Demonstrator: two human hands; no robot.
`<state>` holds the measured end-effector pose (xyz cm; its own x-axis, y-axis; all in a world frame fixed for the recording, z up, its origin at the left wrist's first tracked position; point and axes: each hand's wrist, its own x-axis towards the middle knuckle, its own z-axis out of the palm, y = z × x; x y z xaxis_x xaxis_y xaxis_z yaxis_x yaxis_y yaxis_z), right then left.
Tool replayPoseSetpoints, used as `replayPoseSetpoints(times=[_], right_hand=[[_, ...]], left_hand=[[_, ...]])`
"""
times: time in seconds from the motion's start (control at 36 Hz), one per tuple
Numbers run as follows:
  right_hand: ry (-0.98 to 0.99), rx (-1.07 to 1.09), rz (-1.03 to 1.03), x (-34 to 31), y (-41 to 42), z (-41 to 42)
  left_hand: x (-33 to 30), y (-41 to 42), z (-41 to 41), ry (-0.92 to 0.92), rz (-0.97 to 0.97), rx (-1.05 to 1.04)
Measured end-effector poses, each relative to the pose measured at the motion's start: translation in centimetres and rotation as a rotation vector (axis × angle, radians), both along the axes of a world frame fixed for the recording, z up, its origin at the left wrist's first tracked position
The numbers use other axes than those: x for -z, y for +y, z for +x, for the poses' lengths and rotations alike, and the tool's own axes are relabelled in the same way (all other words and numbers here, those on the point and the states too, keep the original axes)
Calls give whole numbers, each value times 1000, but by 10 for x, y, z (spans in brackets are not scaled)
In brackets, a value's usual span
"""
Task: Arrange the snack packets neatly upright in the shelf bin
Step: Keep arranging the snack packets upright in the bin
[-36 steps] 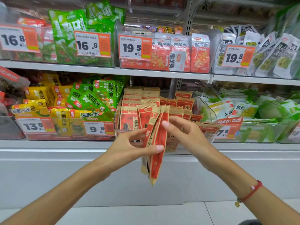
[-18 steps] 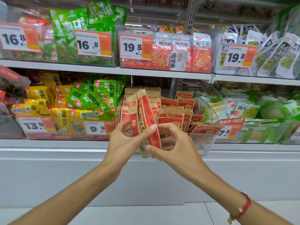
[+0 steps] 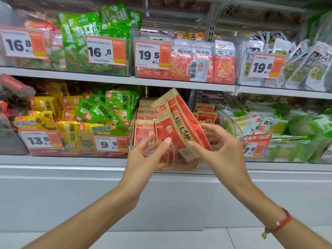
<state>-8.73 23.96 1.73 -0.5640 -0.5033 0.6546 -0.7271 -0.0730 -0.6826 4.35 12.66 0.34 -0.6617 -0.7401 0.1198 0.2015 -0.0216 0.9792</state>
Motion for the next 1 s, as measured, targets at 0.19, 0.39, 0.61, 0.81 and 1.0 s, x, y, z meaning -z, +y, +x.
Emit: replayPoseSetpoints(times=[0.19,0.39,0.61,0.81,1.0], right_hand=[[781,130,-9,12,-8,19],[476,-67,174,9,-2,32],[269,72,163,-17,6,14],[5,-303,300,-30,17,-4],[78,-130,-117,-62,52,-36]], left_hand=[[-12,16,0,112,52,136],[-12,-26,2,-19,-304,-28],[-17,-35,12,-123,-623,296],[-7,-31,10,-305,-905,285],[-23,-30,-15,-199,-1084,-206]])
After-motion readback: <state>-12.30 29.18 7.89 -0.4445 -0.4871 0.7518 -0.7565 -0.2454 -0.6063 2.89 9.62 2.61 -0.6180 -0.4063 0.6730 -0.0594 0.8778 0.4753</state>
